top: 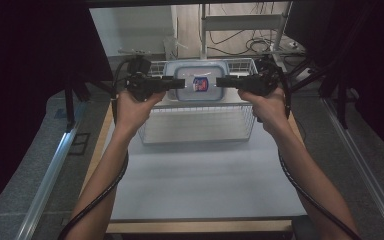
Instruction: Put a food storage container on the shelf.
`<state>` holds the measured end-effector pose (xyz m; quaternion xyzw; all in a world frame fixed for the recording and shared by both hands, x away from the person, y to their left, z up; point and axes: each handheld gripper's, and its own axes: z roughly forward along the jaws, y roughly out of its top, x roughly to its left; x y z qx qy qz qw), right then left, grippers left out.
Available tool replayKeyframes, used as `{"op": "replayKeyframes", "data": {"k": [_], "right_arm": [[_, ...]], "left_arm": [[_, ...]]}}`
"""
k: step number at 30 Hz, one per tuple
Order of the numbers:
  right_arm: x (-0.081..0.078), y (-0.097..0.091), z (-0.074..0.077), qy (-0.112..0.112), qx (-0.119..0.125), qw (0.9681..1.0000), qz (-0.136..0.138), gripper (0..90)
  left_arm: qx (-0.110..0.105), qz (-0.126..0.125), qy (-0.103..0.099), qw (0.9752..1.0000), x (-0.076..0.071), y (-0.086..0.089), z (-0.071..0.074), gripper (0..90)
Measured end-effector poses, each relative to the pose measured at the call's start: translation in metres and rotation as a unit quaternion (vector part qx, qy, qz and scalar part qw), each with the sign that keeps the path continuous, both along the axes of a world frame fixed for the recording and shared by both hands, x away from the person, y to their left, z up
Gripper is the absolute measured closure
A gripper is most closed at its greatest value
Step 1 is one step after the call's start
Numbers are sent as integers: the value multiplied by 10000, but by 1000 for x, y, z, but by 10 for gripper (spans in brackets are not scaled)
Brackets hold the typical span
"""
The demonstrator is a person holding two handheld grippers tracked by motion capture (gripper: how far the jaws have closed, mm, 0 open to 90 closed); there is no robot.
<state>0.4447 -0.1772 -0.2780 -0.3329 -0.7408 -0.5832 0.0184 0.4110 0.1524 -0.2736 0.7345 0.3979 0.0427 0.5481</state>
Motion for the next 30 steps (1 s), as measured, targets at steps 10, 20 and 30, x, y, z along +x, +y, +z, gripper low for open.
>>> {"op": "replayKeyframes", "data": {"k": [10,20,30], "right_arm": [[19,3,16,-27,58,9999,-142,550],[39,6,14,63,86,9998,-161,548],[48,9,11,190,106,9997,-135,541]], "left_arm": [[-126,108,19,9999,20,1,12,519],[-245,248,156,9993,34,4,8,517],[-271,354,186,9988,38,5,8,515]]}}
